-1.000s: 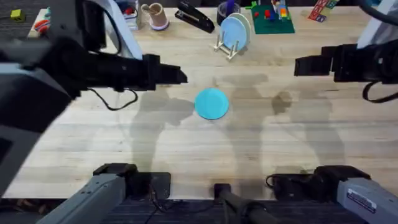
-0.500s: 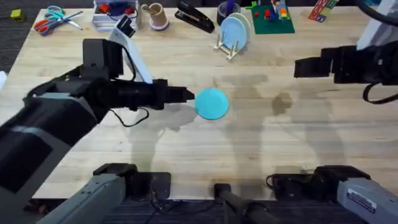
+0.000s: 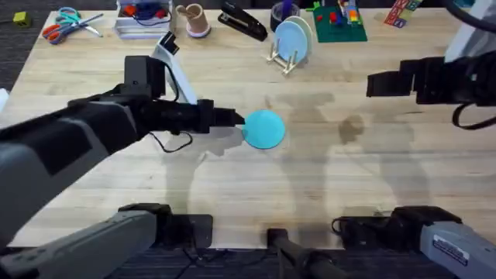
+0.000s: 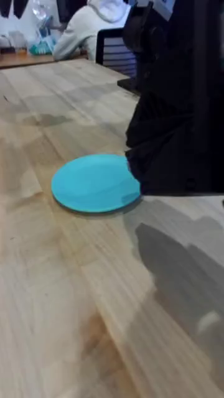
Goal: Pick up the plates from the table one by one and place each into a slot on the dish rack.
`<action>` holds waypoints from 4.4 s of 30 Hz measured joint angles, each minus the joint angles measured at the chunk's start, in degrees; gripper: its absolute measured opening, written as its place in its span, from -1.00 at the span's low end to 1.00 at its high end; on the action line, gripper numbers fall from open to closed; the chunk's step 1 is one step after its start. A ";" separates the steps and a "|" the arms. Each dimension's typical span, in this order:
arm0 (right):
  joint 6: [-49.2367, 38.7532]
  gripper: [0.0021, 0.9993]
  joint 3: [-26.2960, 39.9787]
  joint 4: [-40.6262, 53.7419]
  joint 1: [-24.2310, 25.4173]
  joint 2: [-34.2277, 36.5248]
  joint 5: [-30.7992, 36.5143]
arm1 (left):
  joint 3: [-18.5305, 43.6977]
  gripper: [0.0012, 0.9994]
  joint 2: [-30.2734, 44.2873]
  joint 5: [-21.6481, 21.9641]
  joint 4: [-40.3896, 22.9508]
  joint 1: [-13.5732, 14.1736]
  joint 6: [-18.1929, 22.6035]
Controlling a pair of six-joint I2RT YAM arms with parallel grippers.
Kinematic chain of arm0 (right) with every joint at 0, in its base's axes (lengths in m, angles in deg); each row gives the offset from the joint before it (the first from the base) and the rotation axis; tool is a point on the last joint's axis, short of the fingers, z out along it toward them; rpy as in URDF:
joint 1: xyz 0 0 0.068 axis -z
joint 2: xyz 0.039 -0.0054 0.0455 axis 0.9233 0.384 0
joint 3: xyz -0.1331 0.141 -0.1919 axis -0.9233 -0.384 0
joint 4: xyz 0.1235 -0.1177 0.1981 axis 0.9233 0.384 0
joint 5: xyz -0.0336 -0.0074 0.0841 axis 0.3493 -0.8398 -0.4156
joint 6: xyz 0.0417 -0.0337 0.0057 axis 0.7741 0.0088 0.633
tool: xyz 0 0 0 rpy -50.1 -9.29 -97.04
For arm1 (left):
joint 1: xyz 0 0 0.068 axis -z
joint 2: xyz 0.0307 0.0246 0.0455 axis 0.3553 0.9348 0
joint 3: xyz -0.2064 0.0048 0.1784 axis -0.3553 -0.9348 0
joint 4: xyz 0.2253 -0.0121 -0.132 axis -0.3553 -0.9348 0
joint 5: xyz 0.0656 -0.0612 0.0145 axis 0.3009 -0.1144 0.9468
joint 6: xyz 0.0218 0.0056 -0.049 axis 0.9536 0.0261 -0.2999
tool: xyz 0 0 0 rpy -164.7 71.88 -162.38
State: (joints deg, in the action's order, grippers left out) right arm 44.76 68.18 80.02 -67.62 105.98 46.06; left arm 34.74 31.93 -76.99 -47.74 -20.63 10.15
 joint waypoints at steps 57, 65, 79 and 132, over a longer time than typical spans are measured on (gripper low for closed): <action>0.00 0.99 0.00 0.00 0.00 0.02 0.00 | 1.62 -0.92 20.98 0.73 19.37 6.12 -14.05; 0.00 0.99 0.00 0.00 0.00 0.00 0.00 | 1.68 -0.92 20.98 0.84 19.30 6.16 -14.08; 9.30 0.99 0.00 3.90 0.00 0.00 -0.07 | 1.68 -0.92 20.98 0.84 19.30 6.16 -14.08; 75.45 0.99 -19.10 -21.60 -43.08 -3.96 -2.51 | 1.68 -0.92 20.98 0.84 19.28 6.16 -14.07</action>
State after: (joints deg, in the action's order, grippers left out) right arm 120.20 49.08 58.42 -110.70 102.02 43.55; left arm 36.42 52.91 -76.15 -28.46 -14.46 -3.92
